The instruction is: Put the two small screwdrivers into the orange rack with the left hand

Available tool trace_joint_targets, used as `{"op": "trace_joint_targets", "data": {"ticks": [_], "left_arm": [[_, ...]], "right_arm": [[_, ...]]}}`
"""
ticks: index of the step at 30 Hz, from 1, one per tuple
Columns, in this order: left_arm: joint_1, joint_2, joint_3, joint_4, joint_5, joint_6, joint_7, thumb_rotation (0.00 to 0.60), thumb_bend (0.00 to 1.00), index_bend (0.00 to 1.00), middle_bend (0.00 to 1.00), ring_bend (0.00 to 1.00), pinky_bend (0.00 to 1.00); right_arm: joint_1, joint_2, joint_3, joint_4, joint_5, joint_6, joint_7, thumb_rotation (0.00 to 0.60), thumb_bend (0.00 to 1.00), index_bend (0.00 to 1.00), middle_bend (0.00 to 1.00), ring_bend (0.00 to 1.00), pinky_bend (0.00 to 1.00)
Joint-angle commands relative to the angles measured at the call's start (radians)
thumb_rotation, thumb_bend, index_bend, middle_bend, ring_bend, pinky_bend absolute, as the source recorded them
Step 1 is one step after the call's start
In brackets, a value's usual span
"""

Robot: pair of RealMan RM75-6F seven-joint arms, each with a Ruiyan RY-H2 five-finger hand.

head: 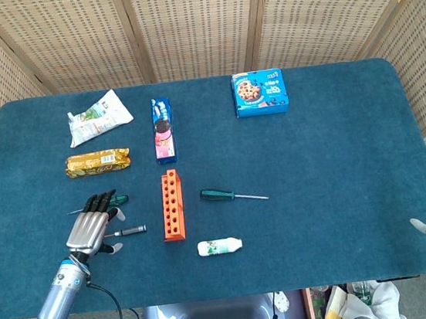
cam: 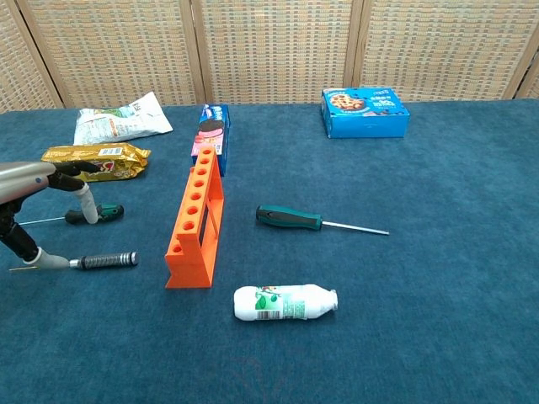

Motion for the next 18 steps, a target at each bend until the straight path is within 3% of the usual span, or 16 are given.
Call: {"op": "trace_joint_targets", "data": {"ticks": [1,9,18], "left_arm": [[-0.02,-0.038,0.005,0.031,-0.029,0.0,0.023,0.6,0.19,0.41,0.0,0.0,0.0],[-0.044,-0.083,0.009,0.068,-0.072,0.007,0.058,0.6,0.27,0.45,0.0,0.0,0.0],[-0.068,-0.131,0.009,0.111,-0.115,0.008,0.077,0.6,0.28,0.46,0.0,0.0,0.0]], "right_arm": [[0.001,0.002,0.0,0.0,0.0,-0.002,0.006,0.6,0.0,0.0,0.0,0.0,0.0],[0.002,0.006,0.0,0.001,0.002,-0.007,0.017,0.6,0.0,0.0,0.0,0.0,0.0],[0.005,0.006,-0.002,0.002,0.004,-0.014,0.02,0.6,0.0,0.0,0.0,0.0,0.0]]}}
